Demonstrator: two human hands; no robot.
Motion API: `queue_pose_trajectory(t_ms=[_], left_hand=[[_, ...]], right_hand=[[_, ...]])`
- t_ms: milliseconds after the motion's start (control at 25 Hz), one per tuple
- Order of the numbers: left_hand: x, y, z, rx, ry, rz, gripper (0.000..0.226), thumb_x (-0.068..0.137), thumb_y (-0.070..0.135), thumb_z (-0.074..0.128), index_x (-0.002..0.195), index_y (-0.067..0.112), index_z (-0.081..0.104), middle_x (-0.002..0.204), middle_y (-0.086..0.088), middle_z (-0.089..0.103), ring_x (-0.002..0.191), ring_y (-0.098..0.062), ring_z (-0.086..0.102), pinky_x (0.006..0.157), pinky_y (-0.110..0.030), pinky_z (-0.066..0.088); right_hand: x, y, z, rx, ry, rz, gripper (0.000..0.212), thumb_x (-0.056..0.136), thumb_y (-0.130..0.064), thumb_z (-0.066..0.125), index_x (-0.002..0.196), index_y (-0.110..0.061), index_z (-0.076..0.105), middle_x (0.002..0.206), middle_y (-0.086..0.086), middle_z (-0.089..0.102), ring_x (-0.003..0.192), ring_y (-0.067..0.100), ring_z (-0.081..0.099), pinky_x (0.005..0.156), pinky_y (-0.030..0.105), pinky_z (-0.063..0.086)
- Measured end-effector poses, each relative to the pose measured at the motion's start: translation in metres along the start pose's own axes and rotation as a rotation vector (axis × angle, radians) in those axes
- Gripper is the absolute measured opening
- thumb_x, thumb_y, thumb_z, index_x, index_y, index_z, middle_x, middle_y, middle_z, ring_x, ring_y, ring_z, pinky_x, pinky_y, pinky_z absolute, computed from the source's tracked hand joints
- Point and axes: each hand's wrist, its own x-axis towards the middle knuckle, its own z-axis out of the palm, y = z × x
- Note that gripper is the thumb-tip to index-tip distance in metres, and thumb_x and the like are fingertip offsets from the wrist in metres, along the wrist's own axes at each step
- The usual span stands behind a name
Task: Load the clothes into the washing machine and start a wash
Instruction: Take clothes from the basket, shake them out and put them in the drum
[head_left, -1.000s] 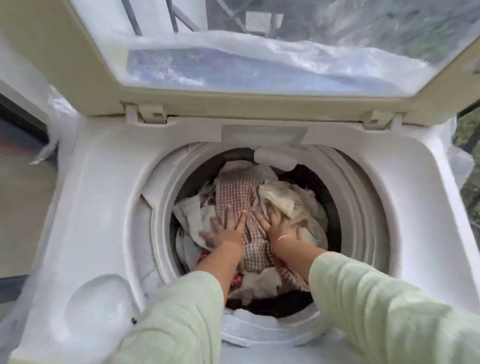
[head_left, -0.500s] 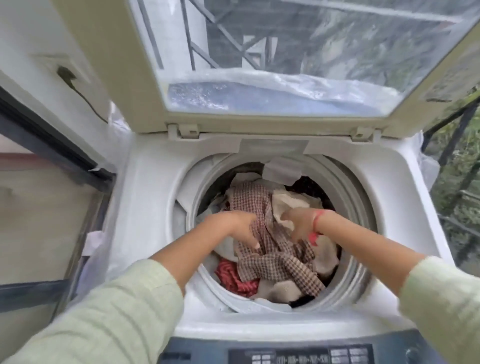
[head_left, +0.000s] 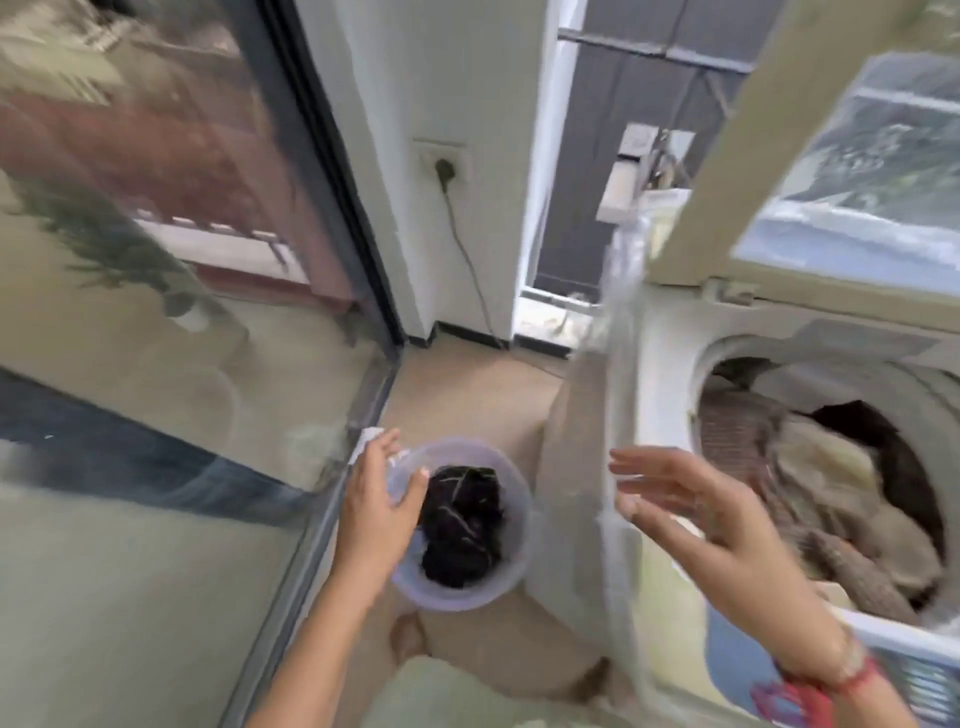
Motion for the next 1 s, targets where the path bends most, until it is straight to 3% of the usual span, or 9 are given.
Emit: queue_pose_trajectory(t_ms=[160, 240, 320, 520, 640, 720, 800, 880, 1000], left_hand=[[0.022, -0.118, -0.037, 0.181, -0.183, -0.168, 0.067, 0.070, 0.049, 0.049, 0.124, 0.008, 0.052, 0.118, -0.012, 0.061, 0.112, -0.031, 0.055, 0.088, -0.030, 0.039], [0.048, -0.164, -0.041, 0.207, -0.262, -0.287, 0.054, 0.080, 0.036, 0.058, 0.128, 0.014, 0.047, 0.126, -0.010, 0.054, 0.117, -0.028, 0.050, 0.092, -0.034, 0.039], [0.078, -0.213, -0.026, 0.257, -0.276, -0.325, 0.047, 0.085, 0.023, 0.060, 0.129, 0.019, 0.044, 0.130, -0.009, 0.049, 0.118, -0.028, 0.047, 0.093, -0.035, 0.039], [0.164, -0.371, 0.068, 0.467, -0.391, -0.310, 0.048, 0.086, 0.021, 0.057, 0.131, 0.013, 0.042, 0.129, -0.014, 0.045, 0.121, -0.034, 0.043, 0.098, -0.042, 0.038], [0.197, -0.463, 0.137, 0.583, -0.407, -0.266, 0.049, 0.084, 0.018, 0.057, 0.131, 0.014, 0.042, 0.133, -0.013, 0.041, 0.122, -0.035, 0.041, 0.100, -0.044, 0.037], [0.211, -0.510, 0.175, 0.698, -0.407, -0.166, 0.053, 0.083, 0.011, 0.054, 0.134, 0.017, 0.038, 0.141, -0.009, 0.035, 0.130, -0.031, 0.035, 0.105, -0.044, 0.033], [0.231, -0.547, 0.206, 0.892, -0.369, -0.016, 0.064, 0.086, 0.010, 0.052, 0.144, 0.018, 0.025, 0.152, -0.009, 0.023, 0.142, -0.030, 0.019, 0.114, -0.045, 0.018], [0.255, -0.574, 0.228, 1.157, -0.313, 0.168, 0.079, 0.087, 0.021, 0.056, 0.150, 0.015, 0.009, 0.157, -0.008, 0.013, 0.146, -0.028, 0.009, 0.116, -0.047, 0.008], [0.298, -0.598, 0.242, 1.410, -0.295, 0.170, 0.085, 0.088, 0.027, 0.055, 0.149, 0.009, -0.003, 0.158, -0.011, -0.007, 0.145, -0.030, -0.005, 0.112, -0.058, 0.000]], right_hand=[[0.057, 0.034, 0.144, 0.029, -0.091, 0.131, 0.021, 0.085, -0.017, 0.068, 0.101, -0.030, 0.066, 0.103, -0.019, 0.069, 0.095, 0.000, 0.065, 0.085, 0.019, 0.052], [0.091, 0.075, 0.202, -0.037, -0.118, 0.204, 0.027, 0.086, -0.011, 0.066, 0.101, -0.034, 0.063, 0.105, -0.016, 0.068, 0.099, 0.003, 0.064, 0.088, 0.023, 0.051], [0.124, 0.130, 0.248, -0.114, -0.103, 0.264, 0.027, 0.086, -0.011, 0.064, 0.107, -0.029, 0.062, 0.110, -0.011, 0.063, 0.103, 0.009, 0.062, 0.091, 0.029, 0.051], [0.204, 0.304, 0.349, -0.490, -0.051, 0.319, 0.036, 0.085, -0.013, 0.061, 0.120, -0.018, 0.057, 0.120, 0.003, 0.054, 0.114, 0.023, 0.049, 0.101, 0.035, 0.039], [0.215, 0.421, 0.387, -0.804, -0.120, 0.450, 0.061, 0.081, -0.029, 0.067, 0.137, -0.022, 0.042, 0.145, 0.009, 0.035, 0.134, 0.030, 0.034, 0.107, 0.049, 0.031], [0.209, 0.485, 0.404, -1.029, -0.231, 0.345, 0.086, 0.071, -0.042, 0.075, 0.144, -0.023, 0.034, 0.152, 0.012, 0.028, 0.140, 0.034, 0.026, 0.106, 0.064, 0.022], [0.202, 0.535, 0.421, -1.147, -0.315, 0.154, 0.097, 0.061, -0.046, 0.080, 0.144, -0.022, 0.035, 0.150, 0.014, 0.033, 0.138, 0.036, 0.031, 0.101, 0.071, 0.017], [0.197, 0.571, 0.435, -1.200, -0.307, 0.030, 0.093, 0.063, -0.044, 0.079, 0.142, -0.023, 0.035, 0.148, 0.014, 0.038, 0.136, 0.035, 0.035, 0.100, 0.072, 0.015], [0.199, 0.615, 0.446, -1.226, -0.209, -0.004, 0.066, 0.079, -0.040, 0.057, 0.140, -0.025, 0.036, 0.145, 0.010, 0.043, 0.137, 0.033, 0.033, 0.098, 0.073, 0.016]])
